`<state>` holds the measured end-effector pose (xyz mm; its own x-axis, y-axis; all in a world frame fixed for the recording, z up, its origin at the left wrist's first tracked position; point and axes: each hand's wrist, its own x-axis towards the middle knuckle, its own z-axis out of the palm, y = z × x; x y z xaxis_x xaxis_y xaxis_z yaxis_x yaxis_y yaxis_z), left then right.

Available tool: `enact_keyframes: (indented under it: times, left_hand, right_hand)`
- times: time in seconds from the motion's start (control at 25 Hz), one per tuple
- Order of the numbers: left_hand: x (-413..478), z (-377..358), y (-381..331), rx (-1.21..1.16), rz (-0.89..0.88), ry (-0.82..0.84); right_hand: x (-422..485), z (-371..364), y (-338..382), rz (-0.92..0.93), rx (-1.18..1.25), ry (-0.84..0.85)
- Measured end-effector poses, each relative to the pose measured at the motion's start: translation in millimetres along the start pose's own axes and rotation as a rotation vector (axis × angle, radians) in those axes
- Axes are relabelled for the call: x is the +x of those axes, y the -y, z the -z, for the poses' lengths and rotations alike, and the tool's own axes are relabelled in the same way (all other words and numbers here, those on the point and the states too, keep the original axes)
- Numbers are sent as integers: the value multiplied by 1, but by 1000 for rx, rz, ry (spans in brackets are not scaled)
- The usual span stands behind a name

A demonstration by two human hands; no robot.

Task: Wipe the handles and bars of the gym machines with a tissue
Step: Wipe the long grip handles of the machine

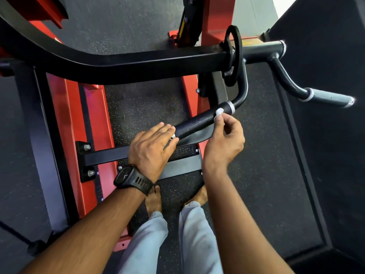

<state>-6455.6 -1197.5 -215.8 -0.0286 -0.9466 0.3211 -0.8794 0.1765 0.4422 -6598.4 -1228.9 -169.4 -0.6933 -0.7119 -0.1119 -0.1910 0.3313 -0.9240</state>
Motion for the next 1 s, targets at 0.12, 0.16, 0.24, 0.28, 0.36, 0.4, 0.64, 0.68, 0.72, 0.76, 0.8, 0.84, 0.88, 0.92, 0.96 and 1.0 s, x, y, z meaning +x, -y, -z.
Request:
enact_keyframes:
  times: [0.12, 0.16, 0.24, 0.28, 0.36, 0.4, 0.64, 0.68, 0.72, 0.76, 0.8, 0.84, 0.88, 0.92, 0.96, 1.0]
  left_hand:
    - [1, 1, 1, 12, -11, -5]
    - [1, 1, 0, 9, -5, -6]
    - [0, 0, -1, 10, 3, -6]
    - [-1, 0, -1, 11, 5, -9]
    - [0, 1, -2, 7, 7, -18]
    - [0, 1, -2, 5, 7, -19]
    - [1, 4, -3, 16, -7, 2]
    - [1, 4, -2, 12, -8, 0]
    - [1, 4, -2, 10, -8, -3]
    - [1, 4, -2, 9, -9, -5]
    - [1, 3, -2, 11, -10, -8]
    - [2, 3, -2, 13, -11, -10]
    - [2, 3, -2, 14, -9, -11]
    - [2, 3, -3, 15, -6, -9]
    - [2, 3, -3, 18, -3, -7]
    - [2, 3, -2, 23, -2, -3]
  right_hand:
    - [5, -24, 2, -460, 445, -124]
    - [9, -25, 2, -572, 583, -99]
    - [10, -21, -2, -704, 753, 0]
    - [6, -18, -4, -731, 779, 78]
    - [-2, -11, -9, -763, 773, 238]
    - [-4, -10, -10, -776, 771, 279]
    - [-2, -17, -13, -767, 870, 324]
    - [-3, -18, -12, -764, 858, 320]
    - [-2, -18, -12, -758, 876, 281]
    - [-2, -18, -13, -750, 906, 232]
    - [-3, -19, -14, -742, 916, 211]
    - [-6, -18, -14, -743, 902, 230]
    - [-12, -17, -15, -753, 866, 265]
    - [-18, -17, -17, -755, 822, 286]
    - [-25, -19, -20, -740, 785, 277]
    - [-31, -20, -23, -705, 752, 230]
